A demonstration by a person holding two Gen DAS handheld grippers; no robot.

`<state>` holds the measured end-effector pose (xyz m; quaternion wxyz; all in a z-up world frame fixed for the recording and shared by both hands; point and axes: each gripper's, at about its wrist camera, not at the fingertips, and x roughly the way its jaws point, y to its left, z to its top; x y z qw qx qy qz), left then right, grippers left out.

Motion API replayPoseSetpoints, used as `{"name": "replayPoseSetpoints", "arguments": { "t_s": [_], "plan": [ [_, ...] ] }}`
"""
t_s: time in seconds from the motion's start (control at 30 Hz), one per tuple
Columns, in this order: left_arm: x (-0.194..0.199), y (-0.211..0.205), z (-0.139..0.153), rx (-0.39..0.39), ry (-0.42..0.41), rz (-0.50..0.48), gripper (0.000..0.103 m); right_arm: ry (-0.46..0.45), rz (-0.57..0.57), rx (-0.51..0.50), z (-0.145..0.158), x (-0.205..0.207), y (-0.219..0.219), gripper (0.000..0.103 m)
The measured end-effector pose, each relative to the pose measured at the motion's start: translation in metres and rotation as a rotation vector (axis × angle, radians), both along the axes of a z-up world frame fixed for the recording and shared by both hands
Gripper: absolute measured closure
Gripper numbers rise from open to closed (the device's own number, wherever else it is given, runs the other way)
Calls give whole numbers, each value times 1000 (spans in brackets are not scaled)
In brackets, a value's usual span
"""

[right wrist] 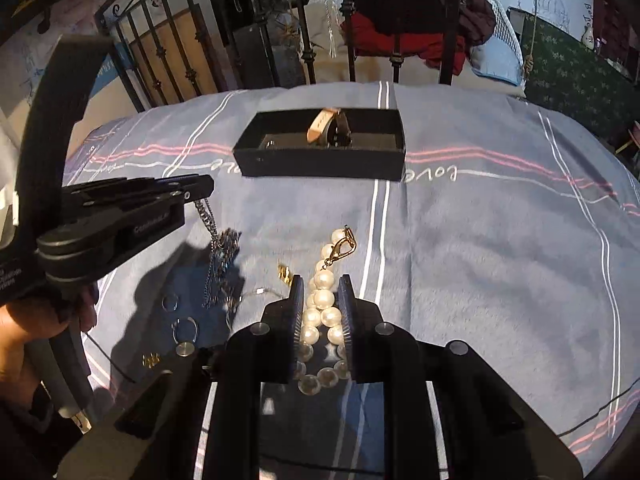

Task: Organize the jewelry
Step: 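Lower the pearl bracelet into the box while the left tool drops the chain there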

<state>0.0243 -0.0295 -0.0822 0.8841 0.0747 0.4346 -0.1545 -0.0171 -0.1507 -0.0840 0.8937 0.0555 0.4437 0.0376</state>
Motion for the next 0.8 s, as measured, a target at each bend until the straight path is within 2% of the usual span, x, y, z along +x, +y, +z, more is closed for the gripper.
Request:
{"name": "replayPoseSetpoints", "arguments": {
  "t_s": [0.17, 0.37, 0.43, 0.53, 0.73, 0.77, 0.8],
  "plan": [
    [17, -8, 34, -36, -55, -2, 95, -62, 11, 0, 27, 37, -4, 84],
    [66, -19, 46, -27, -77, 16, 95, -84, 27, 24, 45, 112, -7, 84],
    [82, -23, 46, -19, -80, 22, 95, -65, 26, 22, 40, 137, -9, 84],
    [104, -27, 50, -55, -75, 27, 95, -24, 22, 15, 28, 168, -14, 84],
    [124, -35, 71, -88, -125, 3, 95, 38, 23, -16, 0, 193, -14, 84],
    [126, -35, 72, -94, -121, -2, 95, 49, 18, -18, -4, 195, -14, 81],
    [128, -33, 71, -105, -103, -5, 95, 59, 13, -6, -8, 196, -16, 69]
  ]
}}
